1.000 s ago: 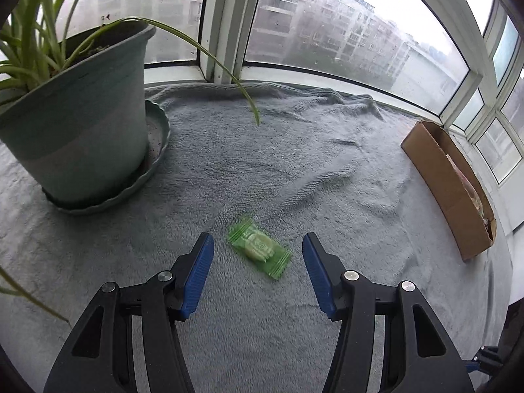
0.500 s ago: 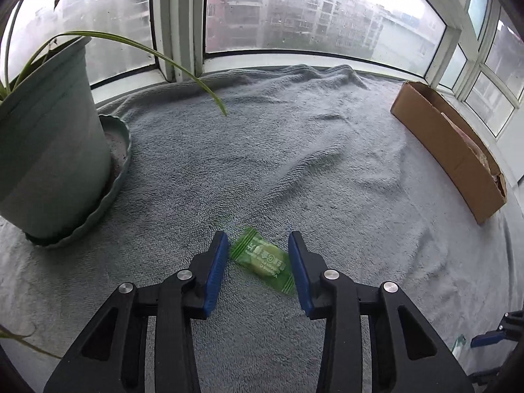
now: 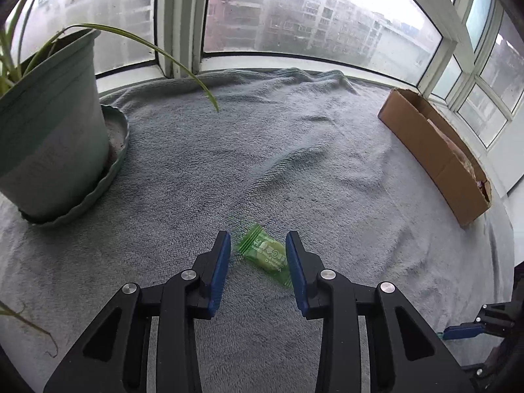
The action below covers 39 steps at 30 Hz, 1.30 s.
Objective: Organize snacks
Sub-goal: 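Grasp the green wrapped candy with the left tool while the right grasps the green mint packet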
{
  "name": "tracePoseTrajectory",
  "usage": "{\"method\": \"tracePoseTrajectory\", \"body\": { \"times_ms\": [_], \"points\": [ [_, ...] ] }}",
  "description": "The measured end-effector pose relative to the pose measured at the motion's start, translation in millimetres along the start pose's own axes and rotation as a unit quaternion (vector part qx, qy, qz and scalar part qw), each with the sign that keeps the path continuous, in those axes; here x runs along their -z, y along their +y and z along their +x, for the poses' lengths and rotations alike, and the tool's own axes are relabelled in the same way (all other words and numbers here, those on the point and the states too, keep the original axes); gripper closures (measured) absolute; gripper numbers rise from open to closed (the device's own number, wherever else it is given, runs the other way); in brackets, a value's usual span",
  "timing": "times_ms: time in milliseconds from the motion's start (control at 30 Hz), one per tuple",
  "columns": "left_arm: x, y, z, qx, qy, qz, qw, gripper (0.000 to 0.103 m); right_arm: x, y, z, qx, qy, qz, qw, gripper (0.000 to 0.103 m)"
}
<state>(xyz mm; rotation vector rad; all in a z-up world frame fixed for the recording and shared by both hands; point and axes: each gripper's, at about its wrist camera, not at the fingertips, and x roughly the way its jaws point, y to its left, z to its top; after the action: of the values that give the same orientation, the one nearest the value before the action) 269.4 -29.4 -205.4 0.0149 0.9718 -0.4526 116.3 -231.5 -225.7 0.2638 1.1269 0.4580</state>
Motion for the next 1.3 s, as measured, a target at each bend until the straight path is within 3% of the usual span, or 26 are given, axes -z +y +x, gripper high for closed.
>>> {"method": "tracePoseTrajectory", "body": {
  "times_ms": [67, 200, 333, 600, 800, 1000, 1133, 1300],
  "points": [
    [4.2, 0.3, -9.4, 0.006, -0.004, -0.003, 1.0, 0.07, 3.3, 3.8, -3.6, 0.006, 0.005, -0.001, 1.0, 0.047],
    [11.8, -4.9, -13.5, 0.024, 0.01, 0.003, 0.9997, 0.07, 8.3, 4.9, 2.8, -0.028, 0.036, 0.015, 0.999, 0.047],
    [16.6, -9.7, -1.8, 0.033, 0.036, 0.004, 0.9988, 0.07, -1.4, 5.8, 12.4, -0.013, 0.027, 0.017, 0.999, 0.051],
    [9.1, -14.0, 5.2, 0.033, 0.034, -0.001, 0.9989, 0.07, -15.4, 15.9, 23.8, 0.015, 0.013, -0.004, 1.0, 0.052],
    [1.6, -26.0, 14.8, 0.021, 0.029, 0.012, 0.9993, 0.07, -16.1, 19.1, 25.1, 0.025, 0.011, -0.015, 1.0, 0.052],
    [-3.3, -42.5, 23.4, -0.019, 0.028, 0.053, 0.998, 0.07, -15.7, 24.9, 27.3, 0.055, 0.006, -0.041, 0.998, 0.052],
    [-0.5, -46.4, 24.7, -0.046, 0.022, 0.069, 0.9963, 0.079, -13.7, 37.0, 31.9, 0.09, 0.008, -0.086, 0.992, 0.052],
    [0.4, -44.3, 23.6, -0.055, 0.023, 0.075, 0.9954, 0.083, -10.3, 38.9, 29.8, 0.125, 0.011, -0.125, 0.984, 0.075]
  ]
}}
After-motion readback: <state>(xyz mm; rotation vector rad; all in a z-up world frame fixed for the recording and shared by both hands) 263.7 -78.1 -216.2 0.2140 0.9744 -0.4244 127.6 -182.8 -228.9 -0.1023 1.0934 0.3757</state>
